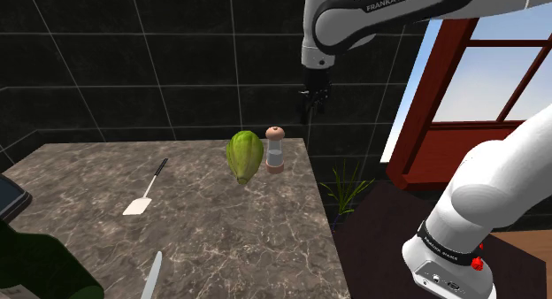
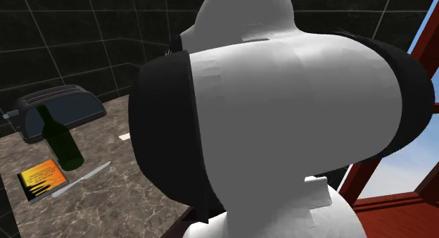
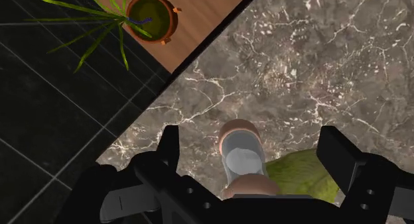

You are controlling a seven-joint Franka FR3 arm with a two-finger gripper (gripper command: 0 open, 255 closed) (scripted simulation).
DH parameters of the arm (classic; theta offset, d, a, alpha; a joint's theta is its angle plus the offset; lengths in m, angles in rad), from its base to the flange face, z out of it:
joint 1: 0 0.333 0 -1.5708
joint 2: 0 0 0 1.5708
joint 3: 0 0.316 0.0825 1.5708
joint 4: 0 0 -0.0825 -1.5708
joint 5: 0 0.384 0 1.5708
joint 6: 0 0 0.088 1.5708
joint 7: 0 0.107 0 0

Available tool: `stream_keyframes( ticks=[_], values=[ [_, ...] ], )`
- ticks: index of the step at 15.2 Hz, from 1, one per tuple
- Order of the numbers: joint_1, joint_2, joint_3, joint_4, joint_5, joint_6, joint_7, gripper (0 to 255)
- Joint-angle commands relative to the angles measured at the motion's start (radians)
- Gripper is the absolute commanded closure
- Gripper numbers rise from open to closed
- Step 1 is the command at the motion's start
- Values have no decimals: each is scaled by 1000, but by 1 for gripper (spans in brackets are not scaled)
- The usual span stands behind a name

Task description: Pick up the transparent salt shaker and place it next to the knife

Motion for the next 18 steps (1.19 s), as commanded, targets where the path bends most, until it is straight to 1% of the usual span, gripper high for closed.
stream_keyframes(
  ticks=[1, 6, 11, 12, 18],
  values=[
    [1, 70, 16, 38, -6, 46, 29, 0],
    [-1, 250, 40, 153, -40, 140, 92, 0],
    [5, 434, 52, 302, -90, 200, 156, 0],
    [7, 444, 52, 312, -93, 203, 160, 0],
    [7, 478, 50, 271, -102, 277, 166, 0]
  ],
)
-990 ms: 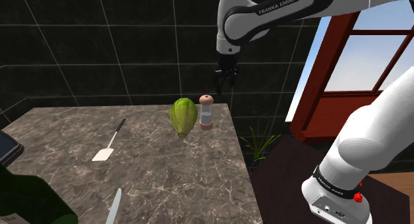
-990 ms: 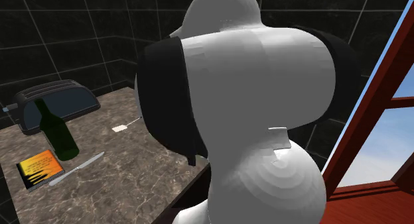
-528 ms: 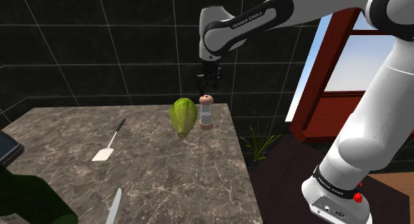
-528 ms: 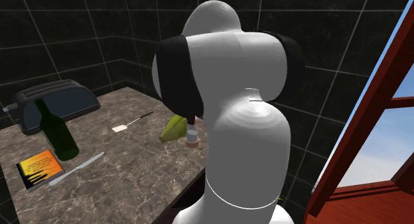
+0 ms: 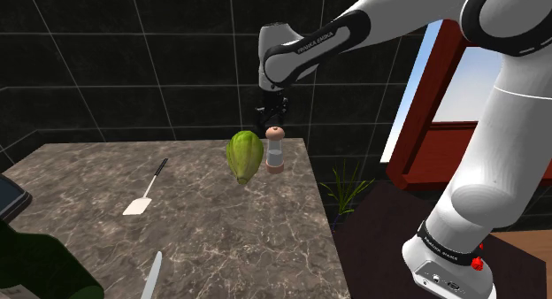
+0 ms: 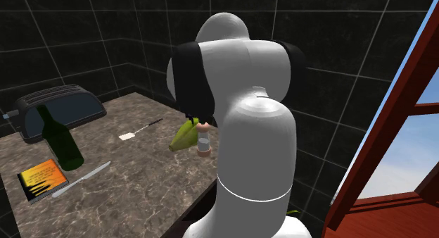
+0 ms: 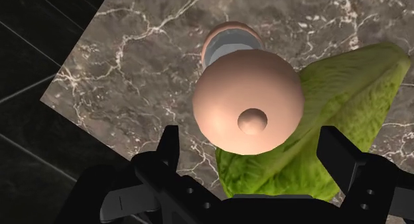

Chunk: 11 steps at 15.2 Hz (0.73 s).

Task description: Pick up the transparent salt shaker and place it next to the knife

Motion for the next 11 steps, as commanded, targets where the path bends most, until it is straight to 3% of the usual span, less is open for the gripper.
stream_keyframes(
  ticks=[1, 9, 10, 11],
  values=[
    [0, 18, -1, -14, -5, 33, 3, 0],
    [0, 18, -1, -14, -5, 33, 3, 0],
    [0, 18, -1, -14, -5, 33, 3, 255],
    [0, 18, -1, -14, -5, 33, 3, 255]
  ],
)
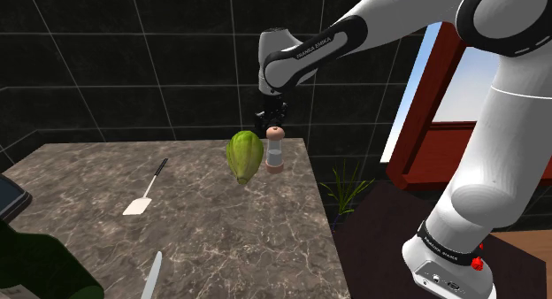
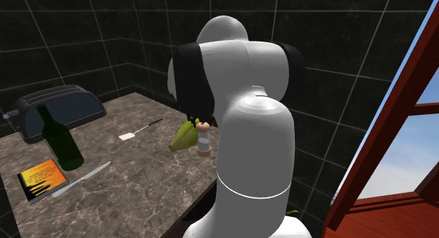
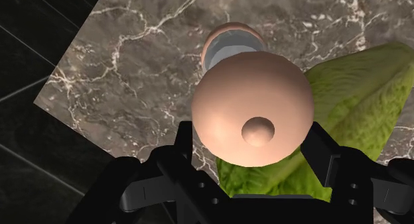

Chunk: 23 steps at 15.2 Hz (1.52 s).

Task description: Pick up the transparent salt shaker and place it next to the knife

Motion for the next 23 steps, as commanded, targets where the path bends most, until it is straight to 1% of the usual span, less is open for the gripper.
stream_keyframes(
  ticks=[1, 8, 23],
  values=[
    [0, 1, 0, 0, 0, 0, 0, 255],
    [0, 0, 0, -1, 0, 0, 0, 255],
    [-2, -65, 2, 125, 18, -190, -16, 255]
  ],
)
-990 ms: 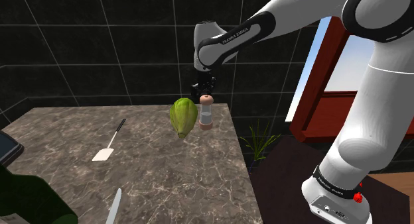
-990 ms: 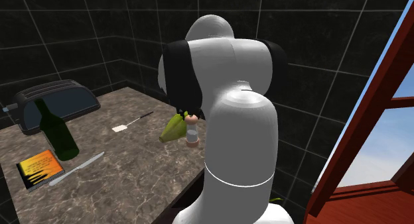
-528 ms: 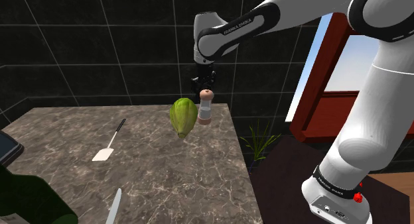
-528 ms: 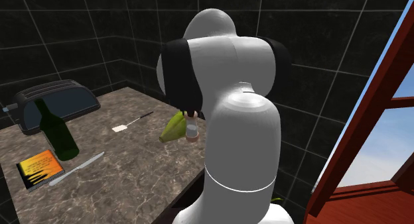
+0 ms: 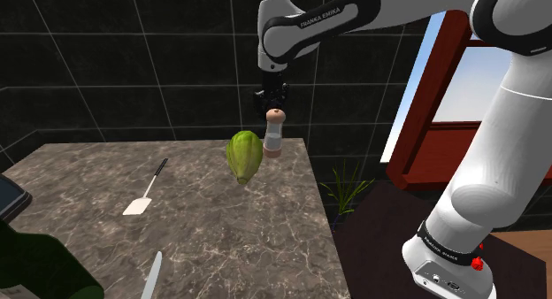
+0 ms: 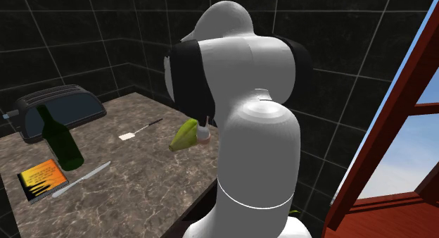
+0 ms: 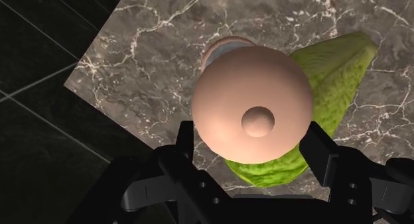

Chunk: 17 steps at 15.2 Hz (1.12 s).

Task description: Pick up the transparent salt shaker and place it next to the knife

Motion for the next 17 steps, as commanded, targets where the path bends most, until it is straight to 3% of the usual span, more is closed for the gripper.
stream_keyframes(
  ticks=[1, 17],
  values=[
    [0, -7, 0, 21, 2, -28, -1, 255],
    [1, -22, 1, 219, 7, -240, -8, 255]
  ],
)
